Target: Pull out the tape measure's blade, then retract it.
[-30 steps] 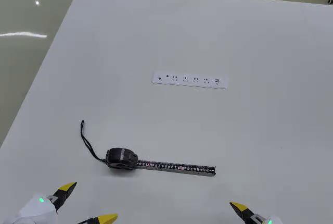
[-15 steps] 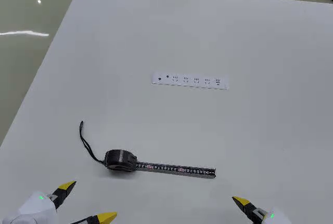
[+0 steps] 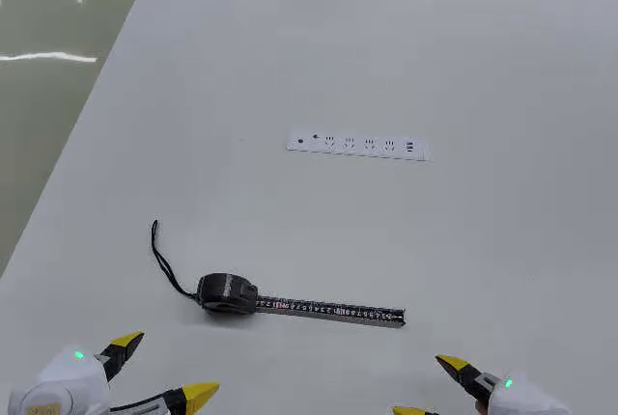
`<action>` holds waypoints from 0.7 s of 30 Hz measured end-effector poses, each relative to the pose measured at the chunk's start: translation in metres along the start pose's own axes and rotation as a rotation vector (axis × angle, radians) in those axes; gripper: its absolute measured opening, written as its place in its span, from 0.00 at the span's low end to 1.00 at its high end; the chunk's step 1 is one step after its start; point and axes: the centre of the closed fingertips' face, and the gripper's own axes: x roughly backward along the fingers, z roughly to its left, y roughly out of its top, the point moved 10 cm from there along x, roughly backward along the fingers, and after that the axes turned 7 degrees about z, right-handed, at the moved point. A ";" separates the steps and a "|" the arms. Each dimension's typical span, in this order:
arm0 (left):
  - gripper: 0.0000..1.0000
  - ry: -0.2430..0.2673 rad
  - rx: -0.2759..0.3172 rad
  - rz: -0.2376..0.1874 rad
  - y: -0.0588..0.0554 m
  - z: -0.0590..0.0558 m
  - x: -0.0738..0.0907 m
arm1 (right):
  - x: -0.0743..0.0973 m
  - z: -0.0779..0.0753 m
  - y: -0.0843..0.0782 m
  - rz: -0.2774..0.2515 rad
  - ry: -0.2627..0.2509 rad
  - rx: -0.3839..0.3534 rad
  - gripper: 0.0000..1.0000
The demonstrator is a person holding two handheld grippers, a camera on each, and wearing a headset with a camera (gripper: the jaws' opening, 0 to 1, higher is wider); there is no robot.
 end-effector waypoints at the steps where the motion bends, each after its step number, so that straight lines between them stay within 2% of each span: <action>1: 0.86 0.000 0.000 0.001 0.001 0.001 0.000 | -0.001 -0.002 0.000 0.004 0.002 0.008 0.63; 6: 0.85 -0.001 0.011 0.009 0.002 0.003 -0.006 | -0.008 -0.016 0.005 0.029 0.002 0.048 0.62; 12: 0.85 -0.004 0.017 0.014 0.007 0.002 -0.013 | -0.013 -0.028 0.015 0.029 0.008 0.066 0.61; 18: 0.84 -0.015 0.010 0.029 0.016 -0.002 -0.022 | -0.022 -0.040 0.021 0.036 0.014 0.084 0.58; 21: 0.84 -0.017 -0.013 0.047 0.022 -0.006 -0.027 | -0.029 -0.045 0.024 0.051 0.017 0.105 0.57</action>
